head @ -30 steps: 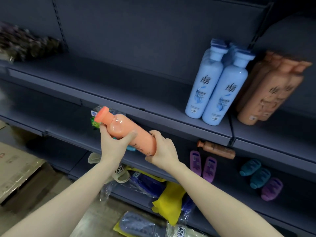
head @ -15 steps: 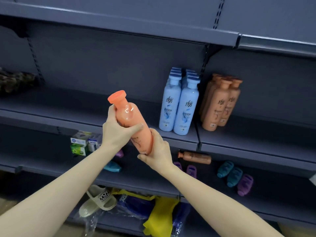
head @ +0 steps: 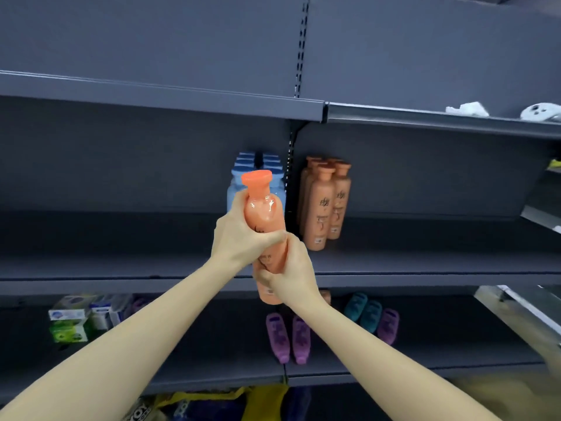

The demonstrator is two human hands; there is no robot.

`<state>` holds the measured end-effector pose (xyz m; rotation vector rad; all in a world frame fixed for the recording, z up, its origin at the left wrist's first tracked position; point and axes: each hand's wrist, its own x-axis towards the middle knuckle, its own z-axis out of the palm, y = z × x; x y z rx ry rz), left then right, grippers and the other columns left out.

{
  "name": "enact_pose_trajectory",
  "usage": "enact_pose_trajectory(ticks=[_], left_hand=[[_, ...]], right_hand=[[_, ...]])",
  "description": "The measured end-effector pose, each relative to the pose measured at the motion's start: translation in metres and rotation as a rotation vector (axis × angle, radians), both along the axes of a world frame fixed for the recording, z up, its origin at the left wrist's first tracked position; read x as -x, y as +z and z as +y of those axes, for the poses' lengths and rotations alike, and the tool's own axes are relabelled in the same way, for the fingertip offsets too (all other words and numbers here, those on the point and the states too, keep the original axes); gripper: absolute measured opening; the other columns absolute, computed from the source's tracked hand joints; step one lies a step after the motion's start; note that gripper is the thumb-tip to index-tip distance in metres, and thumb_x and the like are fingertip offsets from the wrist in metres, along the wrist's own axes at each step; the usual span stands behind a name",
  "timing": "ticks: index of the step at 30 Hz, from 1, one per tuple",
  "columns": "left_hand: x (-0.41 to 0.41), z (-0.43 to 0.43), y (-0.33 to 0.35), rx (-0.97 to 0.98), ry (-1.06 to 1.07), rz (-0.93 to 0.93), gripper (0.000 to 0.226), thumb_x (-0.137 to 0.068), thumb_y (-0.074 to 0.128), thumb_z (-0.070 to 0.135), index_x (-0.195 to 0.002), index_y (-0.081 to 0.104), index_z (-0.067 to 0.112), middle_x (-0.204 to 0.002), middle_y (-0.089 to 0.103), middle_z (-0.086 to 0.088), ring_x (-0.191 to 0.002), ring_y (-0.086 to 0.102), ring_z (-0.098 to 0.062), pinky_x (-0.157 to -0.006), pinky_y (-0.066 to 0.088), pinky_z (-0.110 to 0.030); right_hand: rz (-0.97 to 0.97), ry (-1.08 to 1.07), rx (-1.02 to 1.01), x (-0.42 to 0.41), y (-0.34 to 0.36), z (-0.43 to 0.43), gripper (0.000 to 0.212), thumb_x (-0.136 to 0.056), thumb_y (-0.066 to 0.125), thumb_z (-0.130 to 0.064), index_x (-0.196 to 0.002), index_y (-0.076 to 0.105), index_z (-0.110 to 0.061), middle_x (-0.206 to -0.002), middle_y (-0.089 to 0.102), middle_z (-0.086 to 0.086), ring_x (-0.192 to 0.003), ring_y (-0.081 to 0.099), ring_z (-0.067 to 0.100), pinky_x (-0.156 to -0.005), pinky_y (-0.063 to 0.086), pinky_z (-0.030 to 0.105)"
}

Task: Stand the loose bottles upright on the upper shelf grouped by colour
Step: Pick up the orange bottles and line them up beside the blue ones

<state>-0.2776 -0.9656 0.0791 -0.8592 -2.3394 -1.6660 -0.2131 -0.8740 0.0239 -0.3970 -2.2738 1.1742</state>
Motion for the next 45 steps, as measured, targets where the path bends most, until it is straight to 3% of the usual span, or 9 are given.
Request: enact_pose_trajectory(ticks=[4,8,13,16,20,26,32,39,45], left_hand=[[-0.008,0.04,0.01,0.017,-0.046,0.04,0.068,-0.063,0.08,0.03,-0.12,0.043,0.034,-0.089,0.057,0.016,-0.084,0.056,-0.004,-0.074,0.046,-0.025],[-0.02,0.082,0.018,0.045,-0.06,0.06,0.071,-0.054,0.074,0.042,-0.116,0.04,0.038,-0.091,0.057,0.015,-0.087,0.058,-0.011,-0.075,0.052,-0.032],[-0.03,0.13,0.022,0.09,-0.023,0.068,0.083,-0.048,0.069,0.05,-0.123,0.037,0.035,-0.102,0.058,0.008,-0.096,0.058,-0.019,-0.081,0.052,-0.04],[-0.033,0.156,0.023,0.103,0.01,0.066,0.079,-0.055,0.075,0.047,-0.123,0.036,0.032,-0.104,0.057,0.009,-0.092,0.056,-0.018,-0.076,0.049,-0.034],[-0.037,0.184,0.017,0.095,0.065,0.053,0.084,-0.058,0.076,0.048,-0.128,0.034,0.029,-0.115,0.055,0.006,-0.098,0.056,-0.02,-0.072,0.042,-0.03],[-0.03,0.21,0.003,0.115,0.056,0.046,0.087,-0.059,0.077,0.046,-0.133,0.037,0.025,-0.122,0.054,0.003,-0.108,0.056,-0.021,-0.085,0.05,-0.039],[-0.013,0.221,-0.009,0.109,0.046,0.017,0.076,-0.063,0.079,0.038,-0.129,0.046,0.022,-0.117,0.061,0.003,-0.105,0.06,-0.016,-0.086,0.052,-0.038],[0.011,0.223,-0.031,0.166,0.084,-0.036,0.06,-0.073,0.075,0.033,-0.126,0.052,0.017,-0.123,0.06,-0.002,-0.111,0.057,-0.02,-0.091,0.049,-0.037],[0.03,0.221,-0.049,0.163,0.134,-0.101,0.055,-0.074,0.074,0.028,-0.124,0.055,0.015,-0.114,0.063,-0.004,-0.102,0.06,-0.022,-0.082,0.054,-0.043]], right_hand=[[0.01,-0.073,-0.033,-0.012,0.009,0.035,0.065,-0.064,0.079,-0.023,-0.12,0.046,-0.018,-0.114,0.051,-0.003,-0.106,0.052,0.016,-0.086,0.049,0.039],[0.008,-0.157,-0.071,-0.017,0.015,0.066,0.074,-0.055,0.084,-0.032,-0.117,0.047,-0.018,-0.11,0.049,-0.002,-0.1,0.055,0.015,-0.077,0.053,0.04],[-0.02,-0.253,-0.057,-0.024,0.024,0.109,0.063,-0.061,0.082,-0.033,-0.112,0.049,-0.016,-0.105,0.049,-0.001,-0.091,0.057,0.017,-0.073,0.054,0.037],[-0.012,-0.244,-0.023,-0.026,0.027,0.133,0.056,-0.064,0.082,-0.028,-0.108,0.05,-0.016,-0.104,0.051,0.001,-0.089,0.057,0.017,-0.072,0.051,0.03],[0.017,-0.213,0.047,-0.023,0.024,0.161,0.056,-0.063,0.082,-0.027,-0.108,0.052,-0.014,-0.105,0.055,0.002,-0.094,0.058,0.018,-0.08,0.052,0.035],[0.069,-0.194,0.105,-0.012,0.014,0.195,0.044,-0.063,0.08,-0.02,-0.097,0.053,-0.019,-0.101,0.058,0.002,-0.09,0.059,0.016,-0.077,0.051,0.031],[0.079,-0.142,0.142,0.009,0.008,0.223,0.048,-0.064,0.079,-0.014,-0.106,0.055,-0.014,-0.104,0.058,0.005,-0.092,0.061,0.019,-0.048,0.044,0.012],[0.034,-0.135,0.099,0.036,0.0,0.249,0.052,-0.061,0.083,-0.017,-0.1,0.049,-0.01,-0.106,0.056,0.01,-0.093,0.059,0.023,-0.068,0.049,0.03],[0.004,-0.122,0.067,0.054,-0.007,0.261,0.058,-0.06,0.084,-0.015,-0.106,0.049,-0.01,-0.11,0.054,0.009,-0.096,0.059,0.024,-0.08,0.053,0.039]])
